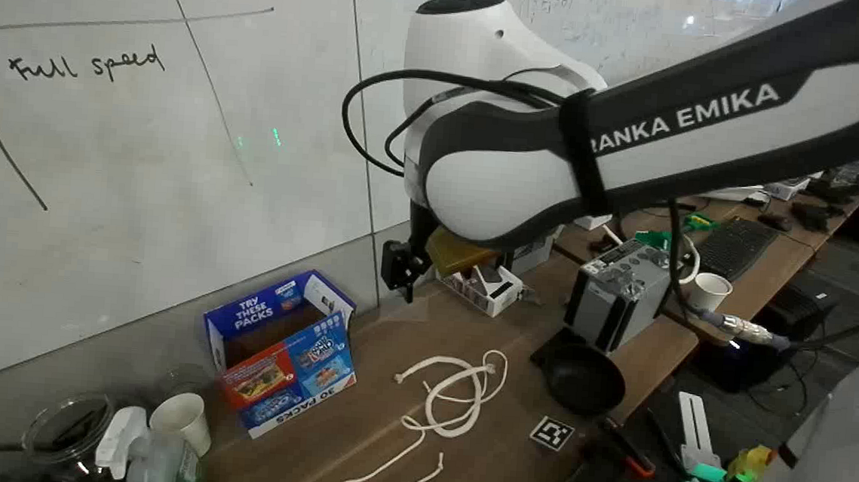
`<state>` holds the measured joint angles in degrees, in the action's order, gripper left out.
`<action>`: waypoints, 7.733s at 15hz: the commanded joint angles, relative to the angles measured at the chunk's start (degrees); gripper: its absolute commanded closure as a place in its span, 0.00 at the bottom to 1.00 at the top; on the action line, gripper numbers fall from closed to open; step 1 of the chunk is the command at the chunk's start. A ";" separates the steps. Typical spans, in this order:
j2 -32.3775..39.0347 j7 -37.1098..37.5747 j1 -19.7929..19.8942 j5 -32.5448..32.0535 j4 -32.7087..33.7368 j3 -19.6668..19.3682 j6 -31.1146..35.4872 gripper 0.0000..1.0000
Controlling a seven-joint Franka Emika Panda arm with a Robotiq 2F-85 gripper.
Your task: Pick up the white ropes and put them in the box
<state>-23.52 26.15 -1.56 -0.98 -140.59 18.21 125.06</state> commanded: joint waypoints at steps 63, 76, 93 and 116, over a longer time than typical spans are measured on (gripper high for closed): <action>64.49 35.54 2.48 26.70 7.21 -17.41 44.11 0.00; 65.70 34.46 2.64 26.45 8.00 -17.53 43.28 0.00; 65.11 31.91 3.67 26.66 9.24 -16.75 42.78 0.92; 41.14 0.15 0.75 38.28 32.50 -6.04 10.85 0.94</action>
<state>17.50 25.76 3.17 38.12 -114.89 14.82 141.08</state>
